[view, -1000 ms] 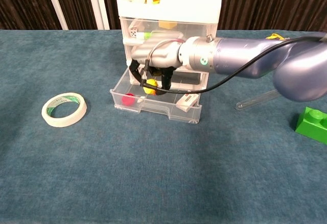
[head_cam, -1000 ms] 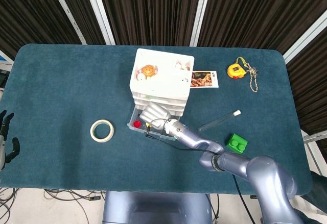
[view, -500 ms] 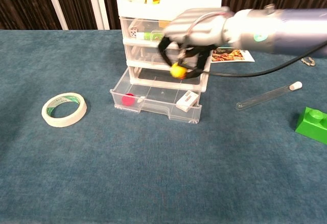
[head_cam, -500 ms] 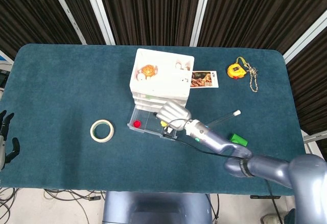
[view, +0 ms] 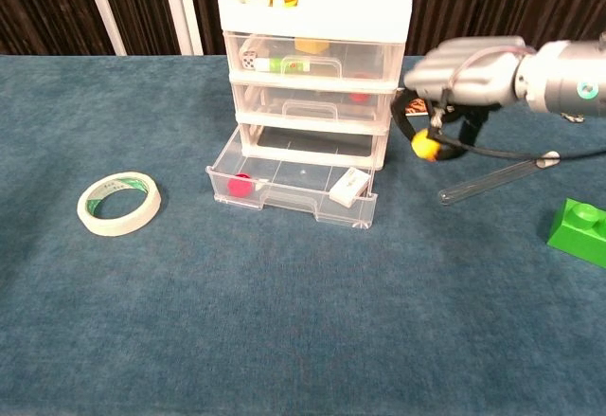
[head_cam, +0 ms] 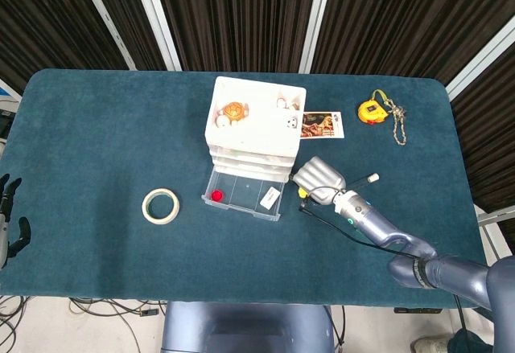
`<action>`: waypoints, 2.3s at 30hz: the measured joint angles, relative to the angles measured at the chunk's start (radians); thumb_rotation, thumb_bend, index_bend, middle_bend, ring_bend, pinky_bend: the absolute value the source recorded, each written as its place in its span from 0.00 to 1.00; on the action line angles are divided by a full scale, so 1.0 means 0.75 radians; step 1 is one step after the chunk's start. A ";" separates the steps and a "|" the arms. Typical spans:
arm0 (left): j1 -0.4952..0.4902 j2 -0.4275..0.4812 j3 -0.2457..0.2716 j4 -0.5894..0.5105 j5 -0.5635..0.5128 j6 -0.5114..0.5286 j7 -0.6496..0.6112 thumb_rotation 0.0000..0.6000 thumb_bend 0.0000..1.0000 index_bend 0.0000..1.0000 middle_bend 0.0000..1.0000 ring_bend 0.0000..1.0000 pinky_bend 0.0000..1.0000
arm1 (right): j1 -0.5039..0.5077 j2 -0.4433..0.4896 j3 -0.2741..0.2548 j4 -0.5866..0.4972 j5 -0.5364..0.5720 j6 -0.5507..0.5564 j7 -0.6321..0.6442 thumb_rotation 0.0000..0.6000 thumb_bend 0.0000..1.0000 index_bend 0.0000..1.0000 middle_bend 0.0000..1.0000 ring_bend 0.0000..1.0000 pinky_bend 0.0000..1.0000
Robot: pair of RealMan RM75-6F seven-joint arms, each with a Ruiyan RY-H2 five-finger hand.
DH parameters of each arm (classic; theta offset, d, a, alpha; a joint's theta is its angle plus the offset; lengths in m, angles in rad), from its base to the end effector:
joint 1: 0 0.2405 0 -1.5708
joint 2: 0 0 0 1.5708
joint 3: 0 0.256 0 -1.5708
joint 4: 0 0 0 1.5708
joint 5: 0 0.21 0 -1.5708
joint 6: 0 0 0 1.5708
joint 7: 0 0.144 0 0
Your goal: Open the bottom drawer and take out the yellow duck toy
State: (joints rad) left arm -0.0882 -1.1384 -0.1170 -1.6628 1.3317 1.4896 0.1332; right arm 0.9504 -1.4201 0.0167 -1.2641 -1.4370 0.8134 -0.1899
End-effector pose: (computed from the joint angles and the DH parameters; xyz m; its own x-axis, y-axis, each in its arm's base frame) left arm -0.3152 0.1931 0.1663 0.4337 -0.0456 0.8999 0.8937 0.1496 -0.4231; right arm -0.1453 -0.3900 0.0097 0.7904 -0.0683 0.6087 -0.4893 -0.6682 0.5604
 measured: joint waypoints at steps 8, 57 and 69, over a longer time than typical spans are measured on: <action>-0.001 0.000 0.002 0.000 0.001 -0.005 0.000 1.00 0.61 0.06 0.00 0.00 0.00 | -0.029 -0.026 -0.051 0.045 -0.031 -0.043 0.014 1.00 0.31 0.58 1.00 0.99 1.00; 0.000 -0.005 0.003 0.003 0.013 0.006 0.012 1.00 0.61 0.06 0.00 0.00 0.00 | -0.266 0.498 0.041 -0.578 0.415 0.127 -0.251 1.00 0.22 0.17 0.38 0.49 0.58; 0.009 -0.009 0.004 0.016 0.049 0.047 0.022 1.00 0.61 0.06 0.00 0.00 0.00 | -0.632 0.508 0.003 -0.619 0.379 0.687 -0.235 1.00 0.17 0.13 0.09 0.23 0.28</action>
State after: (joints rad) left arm -0.0812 -1.1448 -0.1137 -1.6504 1.3681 1.5250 0.1498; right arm 0.4766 -1.0392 0.0190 -1.7282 -1.1528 1.3287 -0.3662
